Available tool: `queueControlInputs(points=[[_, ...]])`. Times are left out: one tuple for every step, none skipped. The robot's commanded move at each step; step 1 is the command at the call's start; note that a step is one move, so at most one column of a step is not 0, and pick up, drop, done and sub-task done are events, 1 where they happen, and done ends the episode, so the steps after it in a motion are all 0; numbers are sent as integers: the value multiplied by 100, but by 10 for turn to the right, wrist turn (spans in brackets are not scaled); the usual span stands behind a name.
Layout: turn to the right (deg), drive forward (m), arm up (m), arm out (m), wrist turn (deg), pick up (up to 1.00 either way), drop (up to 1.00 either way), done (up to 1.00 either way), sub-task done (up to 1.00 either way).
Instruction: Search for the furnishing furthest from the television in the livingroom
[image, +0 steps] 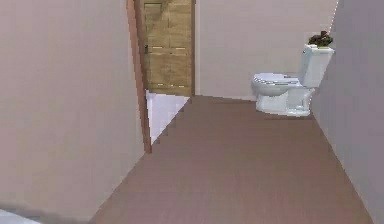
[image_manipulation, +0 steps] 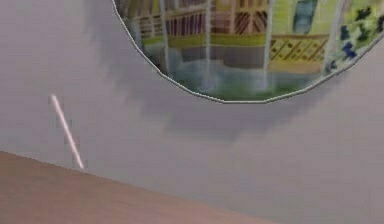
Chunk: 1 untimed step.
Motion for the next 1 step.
queueControlInputs(points=[[0,55,0,0,0,0,0,0,0]])
